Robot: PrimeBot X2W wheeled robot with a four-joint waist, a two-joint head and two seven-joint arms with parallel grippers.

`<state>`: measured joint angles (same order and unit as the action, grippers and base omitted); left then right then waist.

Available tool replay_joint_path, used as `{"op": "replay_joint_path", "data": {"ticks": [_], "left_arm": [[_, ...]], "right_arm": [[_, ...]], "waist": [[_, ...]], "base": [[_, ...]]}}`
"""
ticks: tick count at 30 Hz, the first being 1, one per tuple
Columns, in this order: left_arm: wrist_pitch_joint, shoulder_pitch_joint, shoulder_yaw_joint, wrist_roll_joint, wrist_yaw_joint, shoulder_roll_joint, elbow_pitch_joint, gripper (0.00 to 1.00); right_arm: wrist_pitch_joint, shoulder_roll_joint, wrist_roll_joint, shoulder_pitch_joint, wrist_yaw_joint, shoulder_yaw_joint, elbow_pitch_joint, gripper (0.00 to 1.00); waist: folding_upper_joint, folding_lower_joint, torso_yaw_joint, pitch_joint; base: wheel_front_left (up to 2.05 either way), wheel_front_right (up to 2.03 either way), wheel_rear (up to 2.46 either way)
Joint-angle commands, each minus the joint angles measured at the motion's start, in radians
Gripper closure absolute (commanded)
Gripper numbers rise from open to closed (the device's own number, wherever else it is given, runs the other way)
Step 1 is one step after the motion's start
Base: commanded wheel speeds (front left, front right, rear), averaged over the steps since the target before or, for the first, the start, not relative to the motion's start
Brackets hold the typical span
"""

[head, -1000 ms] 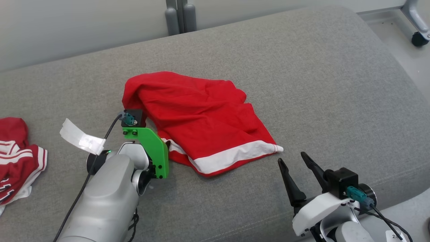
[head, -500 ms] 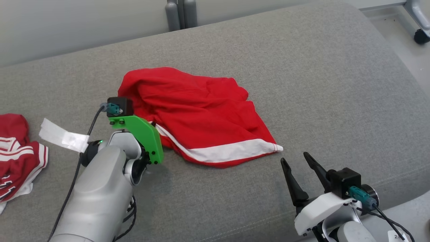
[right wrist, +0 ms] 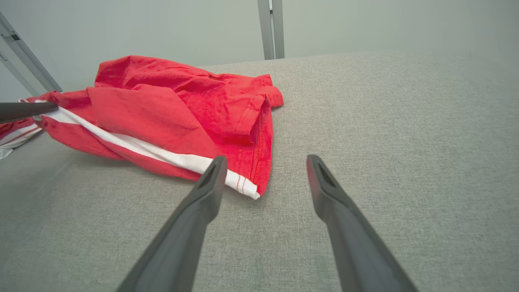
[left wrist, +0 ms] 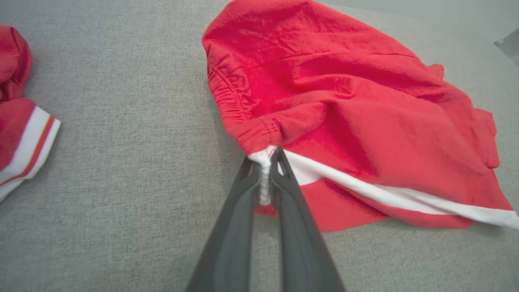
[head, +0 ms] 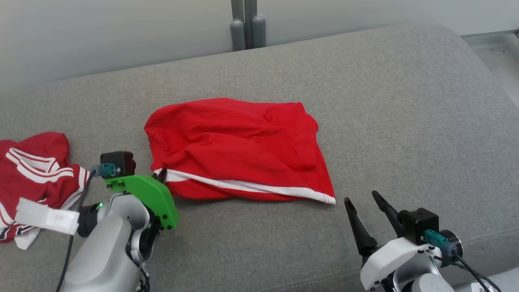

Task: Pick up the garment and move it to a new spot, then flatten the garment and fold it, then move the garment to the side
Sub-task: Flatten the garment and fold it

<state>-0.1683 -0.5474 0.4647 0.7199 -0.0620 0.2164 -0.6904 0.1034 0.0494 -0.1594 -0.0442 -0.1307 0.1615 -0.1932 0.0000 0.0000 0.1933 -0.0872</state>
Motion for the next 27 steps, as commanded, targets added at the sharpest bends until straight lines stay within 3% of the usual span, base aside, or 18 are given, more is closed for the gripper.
{"op": "replay_joint_path", "data": {"ticks": [1,4,5,6,7,8,15,22,27], "left_arm": [[0.003,0.039,-0.001,0.009,-0.012,0.016,0.026,1.0],[0.005,0.111,0.003,0.007,-0.024,0.037,0.093,1.0],[0.004,0.133,0.005,0.004,-0.029,0.044,0.112,0.96],[0.002,0.154,0.009,0.002,-0.032,0.05,0.131,0.75],[-0.003,0.175,0.016,-0.001,-0.031,0.056,0.152,0.35],[0.004,0.193,0.018,-0.005,-0.035,0.063,0.171,0.0],[0.122,0.294,0.023,-0.019,-0.002,0.091,0.295,0.0],[0.341,0.367,-0.042,-0.026,-0.054,0.056,0.354,0.0],[0.423,0.423,-0.096,-0.031,-0.054,0.022,0.387,0.0]], "right_arm": [[-0.004,0.002,0.008,0.015,0.0,-0.001,0.004,0.0],[-0.013,0.002,0.012,0.02,0.0,0.002,0.005,0.0],[-0.013,0.002,0.014,0.021,0.0,0.003,0.006,0.0],[-0.015,0.002,0.014,0.021,0.0,0.003,0.007,0.0],[-0.018,0.002,0.015,0.023,0.0,0.004,0.008,0.0],[-0.02,0.002,0.017,0.025,0.0,0.004,0.008,0.0],[-0.024,0.002,0.006,0.031,0.0,0.003,0.009,0.0],[0.003,0.002,-0.03,0.015,0.0,-0.026,0.001,0.0],[0.034,0.002,-0.063,0.002,0.0,-0.042,-0.017,0.0]], "waist": [[0.0,0.0,-0.018,0.018],[0.0,0.0,-0.029,0.029],[0.0,0.0,-0.032,0.033],[0.0,0.0,-0.035,0.036],[0.0,0.0,-0.038,0.04],[0.0,0.0,-0.041,0.044],[0.0,0.0,-0.06,0.069],[0.0,0.0,-0.095,0.095],[0.0,0.0,-0.132,0.119]], "base": [[0.0,0.0,0.0],[0.0,0.0,0.0],[0.0,0.0,0.0],[0.0,0.0,0.0],[0.0,0.0,0.0],[0.0,0.0,0.0],[0.0,0.0,0.0],[0.0,0.0,0.0],[0.0,0.0,0.0]]}}
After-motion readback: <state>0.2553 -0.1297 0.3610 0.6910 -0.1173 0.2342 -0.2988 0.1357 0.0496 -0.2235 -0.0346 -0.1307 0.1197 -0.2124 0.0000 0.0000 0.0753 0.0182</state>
